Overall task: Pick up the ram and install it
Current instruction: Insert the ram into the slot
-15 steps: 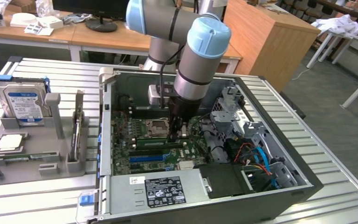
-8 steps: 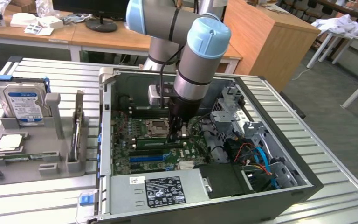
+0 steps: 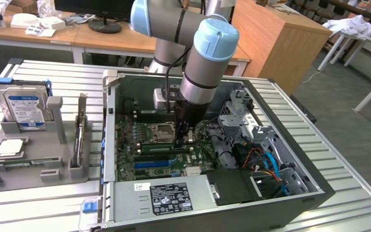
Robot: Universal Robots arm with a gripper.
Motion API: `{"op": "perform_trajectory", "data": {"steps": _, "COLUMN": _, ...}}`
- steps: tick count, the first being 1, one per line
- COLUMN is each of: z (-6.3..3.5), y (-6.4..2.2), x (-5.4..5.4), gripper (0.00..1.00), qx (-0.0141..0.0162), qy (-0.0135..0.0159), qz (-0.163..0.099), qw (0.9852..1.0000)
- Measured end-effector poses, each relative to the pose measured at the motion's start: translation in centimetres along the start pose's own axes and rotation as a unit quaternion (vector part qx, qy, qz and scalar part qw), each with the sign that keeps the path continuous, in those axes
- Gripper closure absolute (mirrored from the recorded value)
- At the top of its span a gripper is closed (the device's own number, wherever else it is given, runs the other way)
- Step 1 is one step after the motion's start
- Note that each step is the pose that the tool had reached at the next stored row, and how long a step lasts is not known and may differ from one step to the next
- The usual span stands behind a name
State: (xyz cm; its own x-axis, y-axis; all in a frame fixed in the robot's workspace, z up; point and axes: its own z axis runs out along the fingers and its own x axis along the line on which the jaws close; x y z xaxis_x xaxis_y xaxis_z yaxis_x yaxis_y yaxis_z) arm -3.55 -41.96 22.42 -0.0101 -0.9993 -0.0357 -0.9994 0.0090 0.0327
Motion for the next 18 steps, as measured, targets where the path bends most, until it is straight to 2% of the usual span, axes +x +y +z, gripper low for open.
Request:
{"op": "perform_trajectory", "data": {"steps": 5, "z": 0.02, "y": 0.00, "x": 0.00, "gripper": 0.87, "qx": 0.0001, "qy": -0.0001, "qz": 0.000, "qw": 1.0000}}
{"op": "perform_trajectory", "data": {"steps": 6, "z": 0.02, "y": 0.00, "x": 0.00, "gripper": 0.81, "qx": 0.0000, "qy": -0.0001, "qz": 0.000, "qw": 1.0000}}
{"op": "perform_trajectory", "data": {"steps": 18, "z": 0.00, "y": 0.00, "x": 0.00, "gripper": 0.81, "qx": 0.0000, "qy": -0.0001, "qz": 0.000, "qw": 1.0000}}
